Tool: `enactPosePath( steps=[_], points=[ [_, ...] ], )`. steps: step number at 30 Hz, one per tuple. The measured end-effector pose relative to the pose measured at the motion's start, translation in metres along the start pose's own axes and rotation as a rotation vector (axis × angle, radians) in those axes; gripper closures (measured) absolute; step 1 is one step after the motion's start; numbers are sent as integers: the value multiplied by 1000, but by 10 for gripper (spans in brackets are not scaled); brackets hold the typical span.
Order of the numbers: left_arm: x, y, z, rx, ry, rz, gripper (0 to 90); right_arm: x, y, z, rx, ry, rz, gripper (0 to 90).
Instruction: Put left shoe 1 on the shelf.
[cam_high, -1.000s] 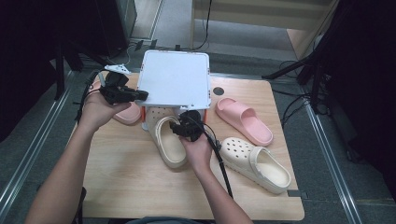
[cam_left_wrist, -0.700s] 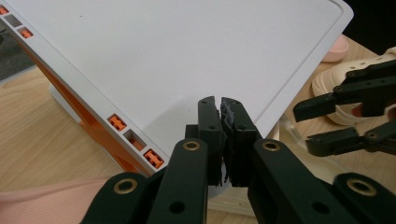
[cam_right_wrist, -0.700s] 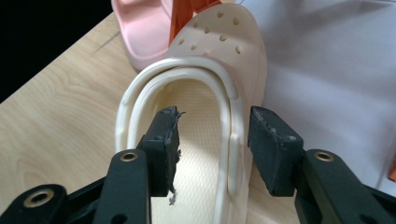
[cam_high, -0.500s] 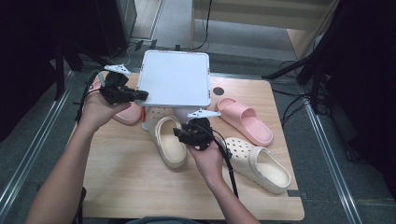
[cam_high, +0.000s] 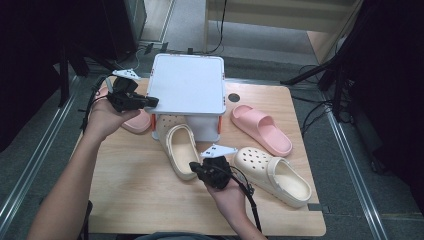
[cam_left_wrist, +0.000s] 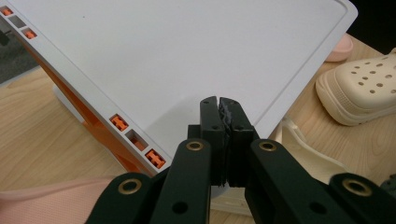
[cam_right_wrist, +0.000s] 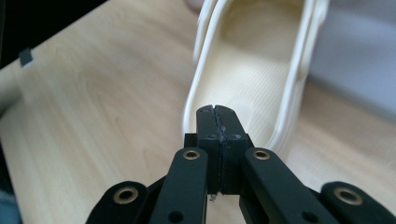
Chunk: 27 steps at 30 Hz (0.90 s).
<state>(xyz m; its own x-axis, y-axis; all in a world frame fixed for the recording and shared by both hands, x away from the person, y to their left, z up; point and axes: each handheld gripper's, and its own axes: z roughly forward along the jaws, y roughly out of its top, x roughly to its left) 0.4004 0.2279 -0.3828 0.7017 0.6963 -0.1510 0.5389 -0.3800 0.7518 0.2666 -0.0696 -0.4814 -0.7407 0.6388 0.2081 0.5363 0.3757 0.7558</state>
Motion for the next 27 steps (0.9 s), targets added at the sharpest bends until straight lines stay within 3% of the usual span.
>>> enactPosePath(
  steps=[4, 8, 13, 15, 17, 27],
  points=[
    [0, 0, 0, -2, -2, 2, 887, 3, -17, 1, 16, 26, 14, 900],
    [0, 0, 0, -6, 1, 5, 888, 6, -25, 5, 46, 33, -14, 900],
    [0, 0, 0, -5, -2, 4, 888, 5, -33, 14, 104, -16, -54, 900],
    [1, 0, 0, -3, -5, 5, 888, 3, -32, 17, 112, -46, -52, 900],
    [1, 0, 0, -4, -6, 4, 888, 2, -29, 20, 110, -36, -35, 900],
    [2, -1, 0, -6, -13, 3, 888, 10, -12, 32, 75, -26, -53, 900]
  ],
)
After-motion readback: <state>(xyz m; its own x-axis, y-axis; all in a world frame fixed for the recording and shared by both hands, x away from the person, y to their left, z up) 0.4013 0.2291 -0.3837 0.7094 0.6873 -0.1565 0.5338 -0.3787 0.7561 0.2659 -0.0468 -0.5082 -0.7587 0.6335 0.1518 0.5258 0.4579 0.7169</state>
